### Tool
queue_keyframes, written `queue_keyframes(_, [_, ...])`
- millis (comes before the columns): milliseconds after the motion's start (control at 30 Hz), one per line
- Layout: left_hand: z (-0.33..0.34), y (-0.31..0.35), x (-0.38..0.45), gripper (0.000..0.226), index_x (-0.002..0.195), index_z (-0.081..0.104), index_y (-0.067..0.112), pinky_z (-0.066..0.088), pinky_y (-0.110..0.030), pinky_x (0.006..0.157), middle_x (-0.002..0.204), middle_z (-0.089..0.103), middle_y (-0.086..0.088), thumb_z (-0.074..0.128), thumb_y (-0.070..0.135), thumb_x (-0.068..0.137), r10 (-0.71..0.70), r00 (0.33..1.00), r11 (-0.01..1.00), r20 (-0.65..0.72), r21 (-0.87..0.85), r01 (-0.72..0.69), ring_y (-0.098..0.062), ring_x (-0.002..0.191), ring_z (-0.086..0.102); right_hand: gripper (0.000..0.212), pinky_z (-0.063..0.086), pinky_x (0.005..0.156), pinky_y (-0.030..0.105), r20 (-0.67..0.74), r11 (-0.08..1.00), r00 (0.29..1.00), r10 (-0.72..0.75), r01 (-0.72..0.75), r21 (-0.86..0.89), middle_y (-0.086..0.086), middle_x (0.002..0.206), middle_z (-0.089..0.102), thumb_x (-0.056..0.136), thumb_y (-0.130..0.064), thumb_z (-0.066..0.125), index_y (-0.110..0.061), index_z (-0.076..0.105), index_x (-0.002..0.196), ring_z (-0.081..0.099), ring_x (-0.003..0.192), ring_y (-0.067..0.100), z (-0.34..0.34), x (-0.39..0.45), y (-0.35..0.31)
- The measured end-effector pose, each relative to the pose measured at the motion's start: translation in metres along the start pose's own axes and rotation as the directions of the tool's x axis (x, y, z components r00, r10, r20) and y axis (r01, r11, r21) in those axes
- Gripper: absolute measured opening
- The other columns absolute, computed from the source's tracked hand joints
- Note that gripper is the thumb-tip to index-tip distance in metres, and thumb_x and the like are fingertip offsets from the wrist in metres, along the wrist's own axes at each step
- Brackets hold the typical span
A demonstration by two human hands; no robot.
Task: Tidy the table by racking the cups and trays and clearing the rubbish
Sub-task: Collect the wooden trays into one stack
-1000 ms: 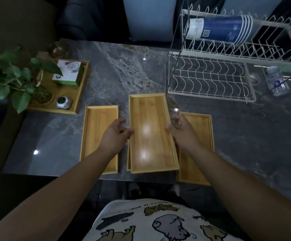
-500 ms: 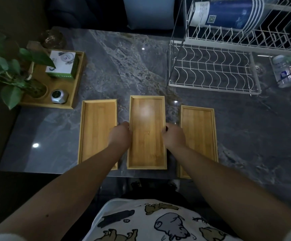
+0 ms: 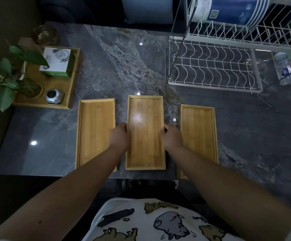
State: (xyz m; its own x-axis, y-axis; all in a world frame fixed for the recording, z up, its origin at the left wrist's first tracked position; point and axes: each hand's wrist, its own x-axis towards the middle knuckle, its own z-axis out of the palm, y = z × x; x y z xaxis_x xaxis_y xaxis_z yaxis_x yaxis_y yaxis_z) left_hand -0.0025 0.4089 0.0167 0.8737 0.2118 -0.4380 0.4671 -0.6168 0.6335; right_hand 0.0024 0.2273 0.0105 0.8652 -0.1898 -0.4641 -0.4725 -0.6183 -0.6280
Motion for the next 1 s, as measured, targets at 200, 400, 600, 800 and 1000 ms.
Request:
queue_keyframes(200, [0.001, -0.001, -0.003, 0.025, 0.104, 0.068, 0.015, 0.057, -0.038, 0.077, 0.097, 0.071, -0.004, 0.046, 0.013, 0.094, -0.035, 0.999, 0.997, 0.035, -0.066, 0.037, -0.019, 0.085, 0.066, 0.028, 0.043, 0.062, 0.026, 0.015, 0.989, 0.990, 0.137, -0.138, 0.059, 0.012, 0.090, 0.064, 0.098, -0.016, 0.042, -0.003, 0.066, 0.094, 0.061, 0.081, 0.026, 0.004, 0.000, 0.005])
queue_keyframes(400, [0.000, 0.000, -0.003, 0.028, 0.105, 0.070, 0.017, 0.055, -0.030, 0.072, 0.096, 0.071, -0.002, 0.046, 0.008, 0.092, -0.057, 0.998, 0.993, 0.022, -0.099, 0.059, -0.017, 0.082, 0.065, 0.027, 0.045, 0.066, 0.026, 0.018, 0.977, 0.982, 0.187, -0.188, 0.105, 0.010, 0.097, 0.066, 0.099, -0.017, 0.043, -0.009, 0.067, 0.107, 0.063, 0.086, 0.025, 0.008, -0.001, 0.001])
queue_keyframes(600, [-0.001, 0.003, -0.004, 0.035, 0.113, 0.069, 0.016, 0.054, -0.031, 0.077, 0.100, 0.071, -0.005, 0.045, 0.005, 0.090, -0.108, 0.994, 0.982, 0.011, -0.153, 0.108, -0.020, 0.086, 0.065, 0.021, 0.043, 0.065, 0.023, 0.036, 0.954, 0.967, 0.252, -0.255, 0.157, 0.010, 0.104, 0.061, 0.098, -0.012, 0.041, -0.013, 0.062, 0.101, 0.059, 0.091, 0.025, 0.011, 0.001, -0.001])
queue_keyframes(800, [-0.003, 0.000, -0.009, 0.034, 0.114, 0.069, 0.019, 0.046, -0.022, 0.058, 0.091, 0.069, 0.005, 0.045, 0.010, 0.092, -0.134, 0.990, 0.974, 0.036, -0.177, 0.139, -0.010, 0.075, 0.062, 0.035, 0.052, 0.093, 0.036, 0.030, 0.917, 0.945, 0.325, -0.323, 0.235, 0.015, 0.125, 0.062, 0.098, -0.010, 0.044, -0.006, 0.058, 0.129, 0.061, 0.109, 0.031, 0.011, -0.006, -0.003])
queue_keyframes(1000, [-0.015, 0.014, -0.024, 0.031, 0.117, 0.069, 0.024, 0.053, -0.026, 0.066, 0.099, 0.071, 0.005, 0.049, 0.017, 0.093, -0.058, 0.998, 0.978, 0.031, -0.199, 0.063, -0.009, 0.081, 0.065, 0.027, 0.043, 0.063, 0.024, 0.022, 0.941, 0.969, 0.247, -0.245, 0.234, 0.010, 0.089, 0.060, 0.094, -0.009, 0.042, -0.002, 0.068, 0.099, 0.055, 0.076, 0.021, -0.006, -0.019, 0.005])
